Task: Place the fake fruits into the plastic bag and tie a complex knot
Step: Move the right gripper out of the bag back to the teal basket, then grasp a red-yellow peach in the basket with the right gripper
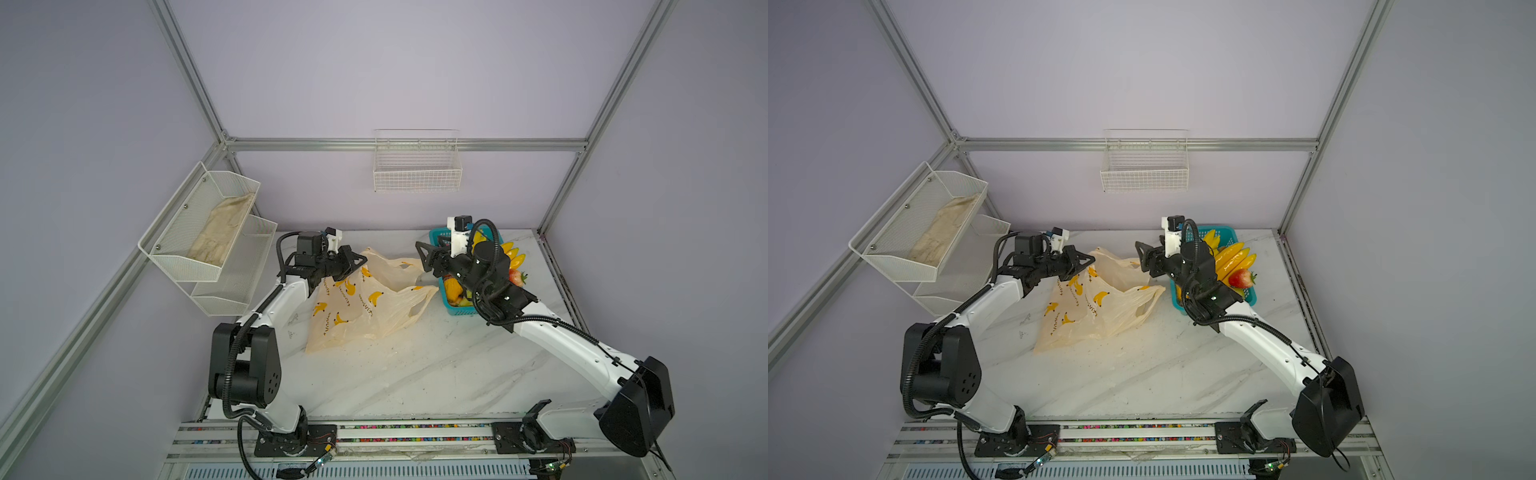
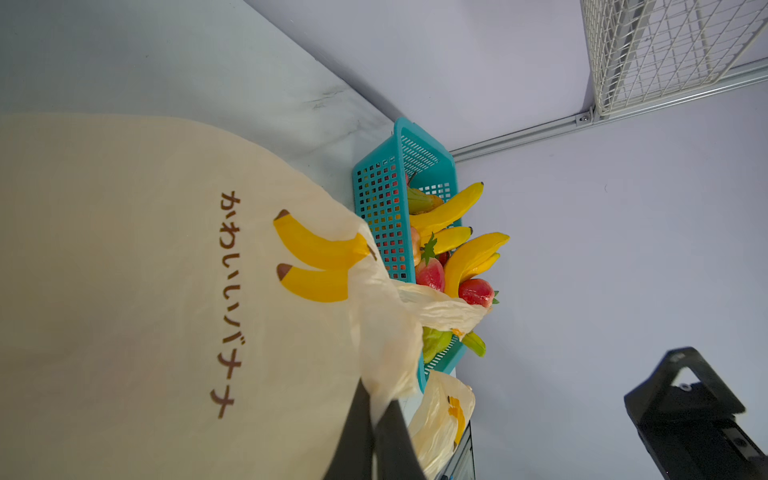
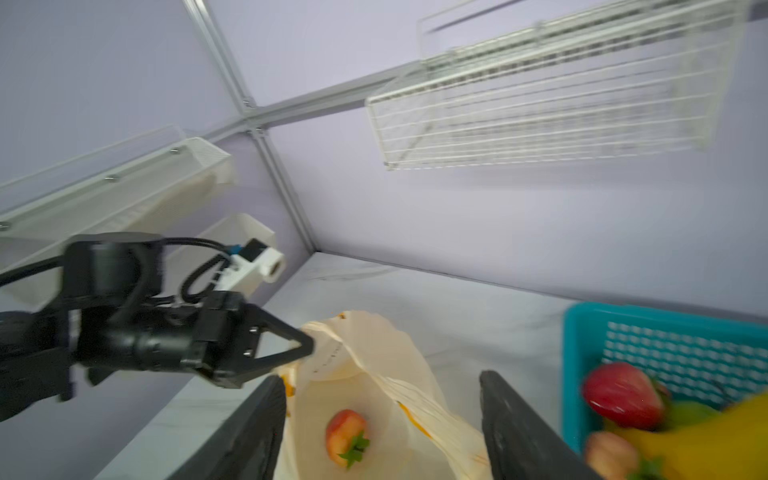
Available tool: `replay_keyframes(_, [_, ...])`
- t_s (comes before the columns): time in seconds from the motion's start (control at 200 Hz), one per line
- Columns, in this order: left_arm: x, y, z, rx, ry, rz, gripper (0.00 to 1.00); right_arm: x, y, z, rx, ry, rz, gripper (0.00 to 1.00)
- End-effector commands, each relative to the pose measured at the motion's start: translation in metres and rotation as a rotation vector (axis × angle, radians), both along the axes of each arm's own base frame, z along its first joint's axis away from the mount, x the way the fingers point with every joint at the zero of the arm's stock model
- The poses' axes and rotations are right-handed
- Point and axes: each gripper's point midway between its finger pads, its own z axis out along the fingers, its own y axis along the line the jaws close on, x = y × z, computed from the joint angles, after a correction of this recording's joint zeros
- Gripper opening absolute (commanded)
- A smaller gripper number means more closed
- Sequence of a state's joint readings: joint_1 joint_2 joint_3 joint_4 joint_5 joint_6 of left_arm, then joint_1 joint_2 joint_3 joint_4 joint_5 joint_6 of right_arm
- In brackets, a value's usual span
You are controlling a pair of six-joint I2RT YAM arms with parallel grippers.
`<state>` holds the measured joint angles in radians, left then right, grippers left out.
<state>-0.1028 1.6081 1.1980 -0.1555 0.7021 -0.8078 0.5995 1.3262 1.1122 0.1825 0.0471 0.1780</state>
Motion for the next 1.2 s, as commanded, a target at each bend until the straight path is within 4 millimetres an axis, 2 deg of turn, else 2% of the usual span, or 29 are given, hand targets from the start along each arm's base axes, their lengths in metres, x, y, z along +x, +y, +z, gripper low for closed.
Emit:
replay_keyframes(0.0, [-0.007, 0.002, 0.008, 0.009, -0.037, -0.009, 0.0, 0.009, -0.098, -0.034, -0.13, 0.128, -0.359, 0.79])
replay_keyframes(0.195, [-0.008, 0.001, 0.011, -0.001, -0.035, -0.014, 0.0, -0.001, -0.214, -0.071, -0.102, 0.245, -0.642, 0.92])
replay_keyframes(0.29, [-0.009, 0.001, 0.011, -0.005, -0.031, -0.014, 0.0, 0.004, -0.251, -0.091, -0.012, 0.313, -0.666, 0.93])
replay_keyframes(0.395, [-0.009, 0.001, 0.012, -0.006, -0.035, -0.015, 0.0, 0.015, -0.273, -0.117, 0.059, 0.394, -0.658, 0.93])
replay_keyframes(0.53, [-0.01, 0.001, 0.013, -0.006, -0.037, -0.013, 0.0, 0.027, -0.275, -0.142, 0.111, 0.443, -0.63, 0.92])
replay_keyframes(0.77, [-0.009, 0.0, 0.012, -0.014, -0.029, -0.018, 0.0, 0.037, -0.263, -0.168, 0.135, 0.484, -0.568, 0.86])
replay_keyframes(0.84, [-0.01, -0.001, 0.011, -0.015, -0.026, -0.018, 0.0, 0.038, -0.263, -0.17, 0.14, 0.482, -0.564, 0.85])
replay_keyframes(0.87, [-0.009, 0.0, 0.012, -0.015, -0.026, -0.017, 0.0, 0.039, -0.262, -0.182, 0.136, 0.509, -0.562, 0.84])
replay_keyframes(1.195, [-0.009, 0.0, 0.01, -0.015, -0.021, -0.015, 0.0, 0.04, -0.259, -0.203, 0.135, 0.549, -0.553, 0.75])
